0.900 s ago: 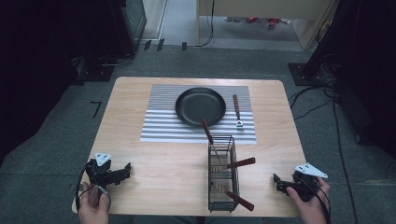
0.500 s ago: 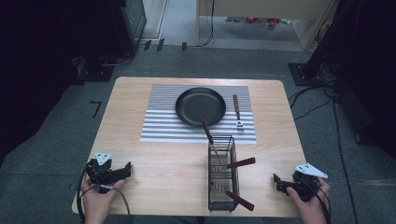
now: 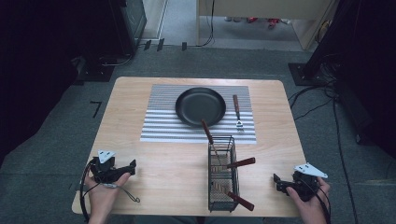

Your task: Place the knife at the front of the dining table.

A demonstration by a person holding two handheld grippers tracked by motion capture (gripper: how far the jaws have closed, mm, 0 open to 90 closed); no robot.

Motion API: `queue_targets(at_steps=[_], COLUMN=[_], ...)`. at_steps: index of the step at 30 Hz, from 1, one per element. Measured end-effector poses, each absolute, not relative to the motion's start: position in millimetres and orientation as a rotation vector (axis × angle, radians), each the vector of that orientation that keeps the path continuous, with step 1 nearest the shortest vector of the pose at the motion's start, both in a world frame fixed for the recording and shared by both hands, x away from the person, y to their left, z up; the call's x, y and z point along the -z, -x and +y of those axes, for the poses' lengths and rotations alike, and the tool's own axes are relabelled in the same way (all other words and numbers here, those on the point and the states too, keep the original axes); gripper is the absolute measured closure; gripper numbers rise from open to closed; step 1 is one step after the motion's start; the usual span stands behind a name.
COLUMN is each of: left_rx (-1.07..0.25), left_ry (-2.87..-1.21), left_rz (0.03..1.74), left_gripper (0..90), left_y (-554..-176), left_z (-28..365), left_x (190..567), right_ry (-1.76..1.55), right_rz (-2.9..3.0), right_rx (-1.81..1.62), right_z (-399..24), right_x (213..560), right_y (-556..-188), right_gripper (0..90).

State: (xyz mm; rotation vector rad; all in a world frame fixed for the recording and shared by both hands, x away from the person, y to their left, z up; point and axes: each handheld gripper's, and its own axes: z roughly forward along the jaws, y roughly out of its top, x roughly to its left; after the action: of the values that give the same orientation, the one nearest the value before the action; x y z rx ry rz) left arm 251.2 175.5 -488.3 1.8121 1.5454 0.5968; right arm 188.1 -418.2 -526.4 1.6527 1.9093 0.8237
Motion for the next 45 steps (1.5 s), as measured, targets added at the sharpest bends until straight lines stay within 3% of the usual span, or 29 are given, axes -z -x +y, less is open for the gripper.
queue_targets(at_steps=[10,21,24,28,36,45], left_rx=[-0.537,-0.465,-0.476,-0.435,-0.364,-0.220], left_ry=[-1.823,-1.866,-1.861,-1.861,-1.821,-1.814], left_rz=[1.297,1.140,1.107,1.049,0.936,0.940], left_gripper=[0.2,0.3,11.2,15.5,43.5,47.0], left_y=[-251,-265,-267,-271,-275,-295], left_z=[104,42,29,14,-10,-27], left_x=[442,421,418,413,402,406], right_ry=[-1.653,-1.653,-1.653,-1.653,-1.652,-1.654], right_rz=[1.909,1.909,1.909,1.909,1.910,1.908], right_rx=[-0.824,-0.824,-0.823,-0.824,-0.823,-0.825], right_z=[-418,-418,-418,-418,-418,-418], right_x=[526,526,526,526,526,526], right_y=[-188,-188,-188,-188,-188,-188], right_gripper=[0.9,0.9,1.0,0.9,1.0,0.9])
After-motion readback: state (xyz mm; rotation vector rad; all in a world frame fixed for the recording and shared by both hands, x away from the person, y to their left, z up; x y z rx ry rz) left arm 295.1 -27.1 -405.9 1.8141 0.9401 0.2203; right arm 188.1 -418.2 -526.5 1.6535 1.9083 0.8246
